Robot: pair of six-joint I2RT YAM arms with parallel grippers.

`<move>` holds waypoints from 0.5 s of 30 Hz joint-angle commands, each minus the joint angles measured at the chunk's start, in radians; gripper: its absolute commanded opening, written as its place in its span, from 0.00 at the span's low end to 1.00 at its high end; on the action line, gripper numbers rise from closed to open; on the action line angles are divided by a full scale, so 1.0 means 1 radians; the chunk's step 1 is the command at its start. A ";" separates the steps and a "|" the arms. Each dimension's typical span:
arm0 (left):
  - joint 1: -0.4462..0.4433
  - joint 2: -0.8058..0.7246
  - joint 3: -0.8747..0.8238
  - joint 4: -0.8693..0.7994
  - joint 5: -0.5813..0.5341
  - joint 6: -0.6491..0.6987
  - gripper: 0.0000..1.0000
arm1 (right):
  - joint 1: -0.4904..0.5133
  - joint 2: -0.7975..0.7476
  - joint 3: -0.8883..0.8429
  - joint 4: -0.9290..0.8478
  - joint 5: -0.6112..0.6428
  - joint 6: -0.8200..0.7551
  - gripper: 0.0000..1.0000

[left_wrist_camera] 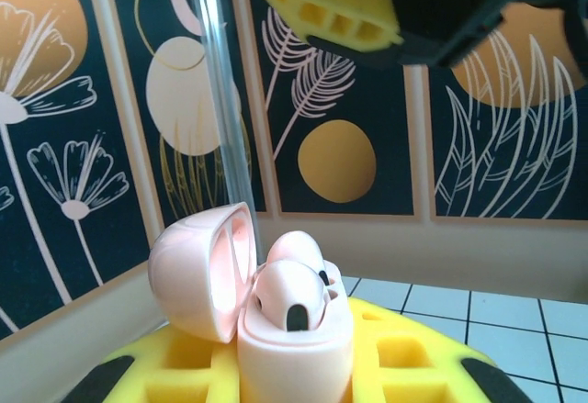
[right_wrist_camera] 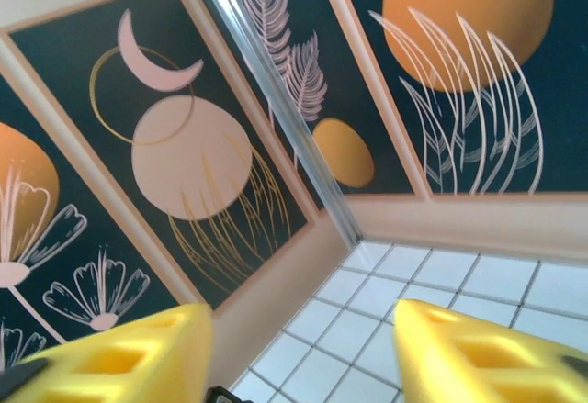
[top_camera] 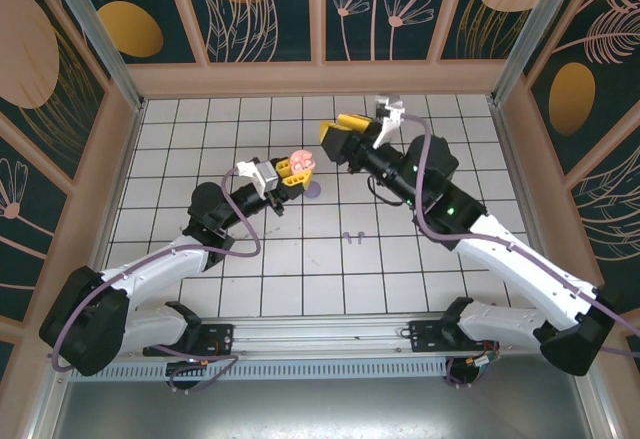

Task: Insert wireless bluetooth earbuds into charging case

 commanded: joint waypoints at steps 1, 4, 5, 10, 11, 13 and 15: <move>-0.004 0.013 -0.003 -0.007 0.064 0.027 0.00 | -0.034 0.077 0.127 -0.235 -0.060 0.015 0.41; -0.004 0.019 -0.005 -0.035 0.079 0.039 0.00 | -0.065 0.163 0.230 -0.370 -0.110 0.012 0.25; -0.004 0.021 -0.003 -0.042 0.083 0.040 0.00 | -0.074 0.191 0.262 -0.405 -0.125 0.009 0.21; -0.004 0.025 -0.001 -0.057 0.088 0.047 0.00 | -0.089 0.306 0.384 -0.540 -0.199 -0.006 0.10; -0.004 0.027 0.000 -0.057 0.089 0.048 0.00 | -0.089 0.326 0.402 -0.562 -0.214 -0.010 0.09; -0.004 0.032 0.006 -0.060 0.089 0.046 0.00 | -0.089 0.357 0.427 -0.597 -0.240 -0.015 0.09; -0.004 0.037 0.012 -0.059 0.091 0.044 0.00 | -0.088 0.377 0.431 -0.616 -0.263 -0.019 0.08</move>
